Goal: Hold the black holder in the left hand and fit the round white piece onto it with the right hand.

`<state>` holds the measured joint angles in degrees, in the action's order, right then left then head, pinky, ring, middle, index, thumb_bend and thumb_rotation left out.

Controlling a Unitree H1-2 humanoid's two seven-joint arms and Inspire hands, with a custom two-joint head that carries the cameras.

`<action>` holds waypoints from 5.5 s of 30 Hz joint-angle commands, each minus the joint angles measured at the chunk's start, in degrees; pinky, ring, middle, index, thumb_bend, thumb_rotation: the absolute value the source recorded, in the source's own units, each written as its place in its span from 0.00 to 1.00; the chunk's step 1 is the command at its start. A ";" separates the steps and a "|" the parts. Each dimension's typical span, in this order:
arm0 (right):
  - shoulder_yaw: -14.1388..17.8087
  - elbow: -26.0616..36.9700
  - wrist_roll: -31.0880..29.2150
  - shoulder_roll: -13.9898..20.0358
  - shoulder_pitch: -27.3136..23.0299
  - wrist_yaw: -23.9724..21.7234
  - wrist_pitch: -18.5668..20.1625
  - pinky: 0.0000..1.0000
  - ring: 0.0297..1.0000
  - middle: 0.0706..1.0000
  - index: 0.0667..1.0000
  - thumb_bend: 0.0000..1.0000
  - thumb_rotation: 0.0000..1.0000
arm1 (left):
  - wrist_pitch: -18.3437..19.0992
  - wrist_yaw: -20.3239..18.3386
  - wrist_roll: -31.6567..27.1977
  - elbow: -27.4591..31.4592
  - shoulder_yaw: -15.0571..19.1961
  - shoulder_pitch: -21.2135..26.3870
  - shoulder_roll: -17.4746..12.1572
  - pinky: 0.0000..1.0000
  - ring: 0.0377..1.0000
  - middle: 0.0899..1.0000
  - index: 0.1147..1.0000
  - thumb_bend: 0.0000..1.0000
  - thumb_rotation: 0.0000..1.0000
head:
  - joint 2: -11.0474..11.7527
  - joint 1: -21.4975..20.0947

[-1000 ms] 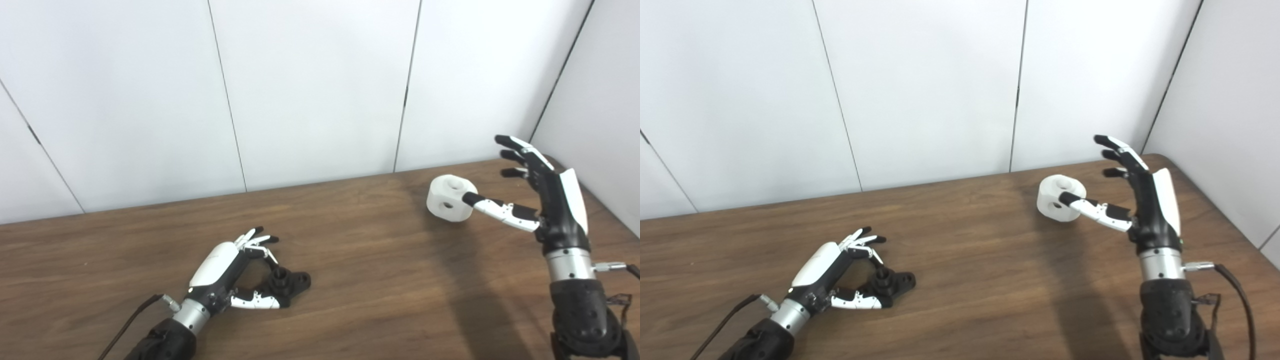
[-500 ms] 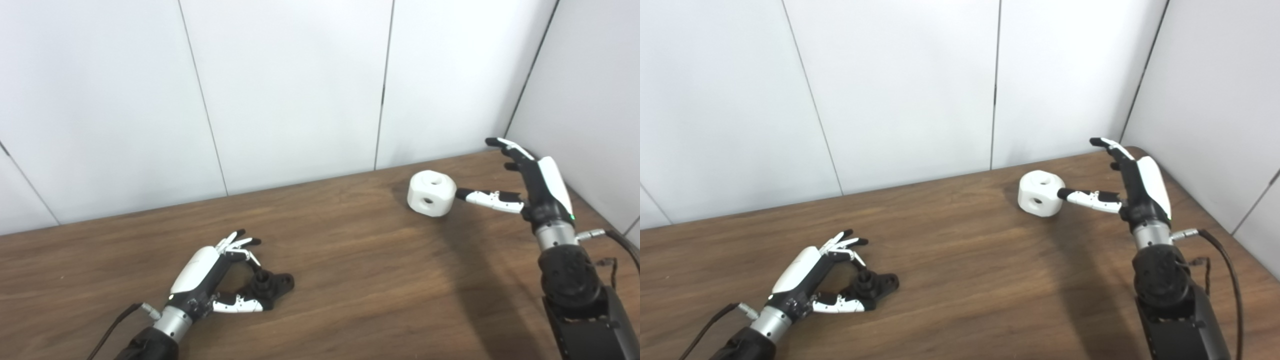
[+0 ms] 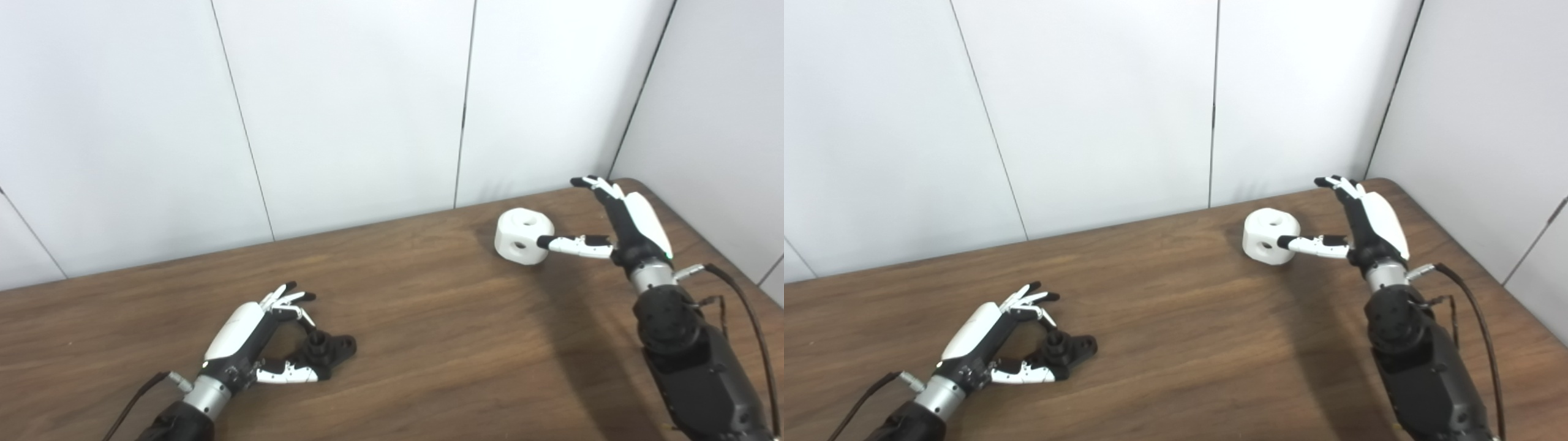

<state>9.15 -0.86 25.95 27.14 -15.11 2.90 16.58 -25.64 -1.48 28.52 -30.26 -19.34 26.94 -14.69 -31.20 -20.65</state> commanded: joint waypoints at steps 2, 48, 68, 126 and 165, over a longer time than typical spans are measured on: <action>-0.17 -0.53 0.21 1.52 -3.67 0.06 1.32 0.96 1.00 0.96 0.85 0.85 0.38 | -0.95 -0.40 -0.47 -1.18 -0.09 -0.78 -1.17 1.00 1.00 0.87 0.41 0.52 0.05 | 0.01 -0.29; -9.41 -9.21 6.35 3.81 -9.46 0.18 3.58 1.00 1.00 0.99 0.78 0.98 0.49 | -0.81 -2.53 -2.12 1.47 0.80 -1.57 -2.28 1.00 1.00 0.86 0.41 0.52 0.05 | -0.59 -0.46; -10.88 -11.97 6.18 3.44 -10.35 0.22 3.55 1.00 1.00 0.98 0.74 0.96 0.50 | -0.78 -3.43 -2.11 3.00 1.52 -2.02 -2.58 1.00 1.00 0.86 0.41 0.52 0.05 | -1.04 0.02; -11.19 -18.36 0.93 -2.61 -11.31 10.30 -9.38 1.00 1.00 0.82 0.45 0.52 0.15 | -0.04 -5.01 -2.74 5.12 3.66 -3.46 -2.92 1.00 1.00 0.86 0.41 0.52 0.05 | -1.55 1.63; -11.27 -8.25 -6.34 -7.02 -9.21 0.35 -10.05 1.00 1.00 0.84 0.45 0.52 0.16 | -0.23 -4.68 -1.90 3.45 3.41 -3.07 -2.76 1.00 1.00 0.86 0.42 0.52 0.05 | -1.97 2.08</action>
<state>-2.23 -11.92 19.54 19.77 -22.07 3.28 7.29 -25.85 -6.84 26.48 -25.80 -15.91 23.65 -17.01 -33.13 -18.54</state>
